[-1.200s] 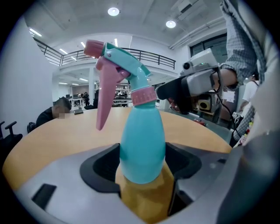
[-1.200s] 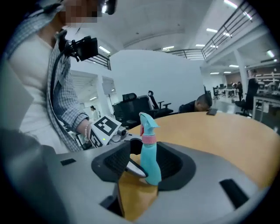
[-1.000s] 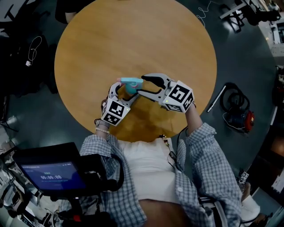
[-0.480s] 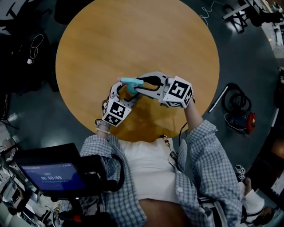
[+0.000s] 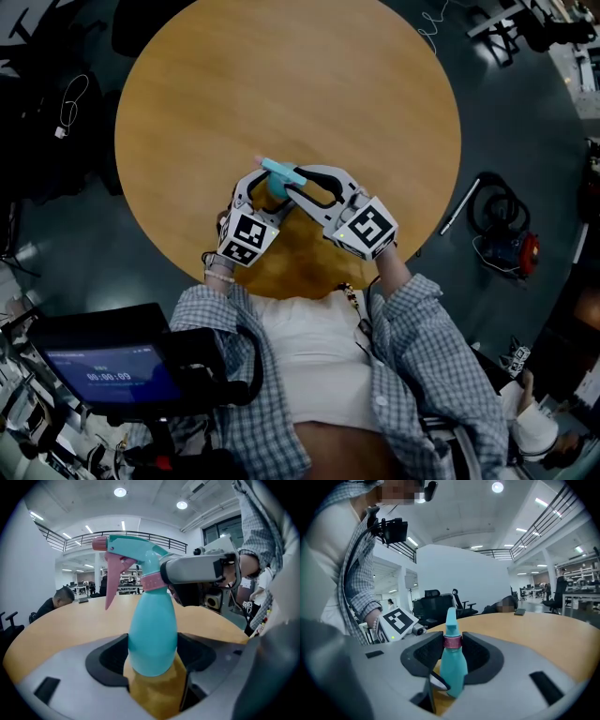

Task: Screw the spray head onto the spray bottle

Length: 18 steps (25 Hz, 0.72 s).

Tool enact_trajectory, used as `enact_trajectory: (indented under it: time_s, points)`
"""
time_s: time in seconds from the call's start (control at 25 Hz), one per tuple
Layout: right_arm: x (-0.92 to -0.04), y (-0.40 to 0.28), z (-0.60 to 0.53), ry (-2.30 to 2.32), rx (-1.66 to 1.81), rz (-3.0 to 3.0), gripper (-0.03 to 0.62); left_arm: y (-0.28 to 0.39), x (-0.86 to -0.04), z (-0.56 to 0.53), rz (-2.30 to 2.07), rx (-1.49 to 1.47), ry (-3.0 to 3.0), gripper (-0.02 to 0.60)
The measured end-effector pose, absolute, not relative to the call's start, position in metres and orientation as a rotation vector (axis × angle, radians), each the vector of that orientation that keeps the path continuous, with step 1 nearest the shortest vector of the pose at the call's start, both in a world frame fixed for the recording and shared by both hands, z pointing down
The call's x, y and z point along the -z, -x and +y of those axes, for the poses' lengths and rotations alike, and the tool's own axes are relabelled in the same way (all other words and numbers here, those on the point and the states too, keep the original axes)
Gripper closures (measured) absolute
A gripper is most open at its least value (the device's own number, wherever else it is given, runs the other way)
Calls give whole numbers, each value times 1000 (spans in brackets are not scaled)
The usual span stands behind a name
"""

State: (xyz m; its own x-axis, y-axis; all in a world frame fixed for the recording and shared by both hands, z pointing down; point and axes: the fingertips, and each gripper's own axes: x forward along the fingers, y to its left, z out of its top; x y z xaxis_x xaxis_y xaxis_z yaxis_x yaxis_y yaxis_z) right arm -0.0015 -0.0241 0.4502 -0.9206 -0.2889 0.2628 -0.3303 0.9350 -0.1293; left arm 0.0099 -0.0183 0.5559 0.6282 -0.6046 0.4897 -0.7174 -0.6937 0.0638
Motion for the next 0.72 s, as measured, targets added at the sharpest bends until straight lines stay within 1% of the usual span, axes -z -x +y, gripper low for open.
enact_trajectory:
  time_s: [0.16,0.28,0.52,0.56,0.6,0.64,0.72]
  points:
    - [-451,-3,-19,-508,-233,-2842,474,-10,-557,-18,-1095,-630,-2578,245]
    - [-457,-3,-5,-459,-208,-2817,485,-4,-555,-23,-1128,-588,-2541,245]
    - [-466,-10,0,-413,-258,-2778,482,-6,-558,-23,-1110,-604,-2560,245]
    - [-464,-10,-5,-392,-271,-2774,460,-6,-558,-23,-1107,-607,-2562,245]
    - [-463,-9,-10,-359,-288,-2765,412,-6,-559,-22,-1104,-609,-2563,245]
    - [-462,-7,-14,-310,-293,-2751,380,-6,-560,-22,-1099,-613,-2566,245]
    - [-462,-4,-20,-174,-238,-2708,376,-7,-560,-22,-1086,-625,-2573,245]
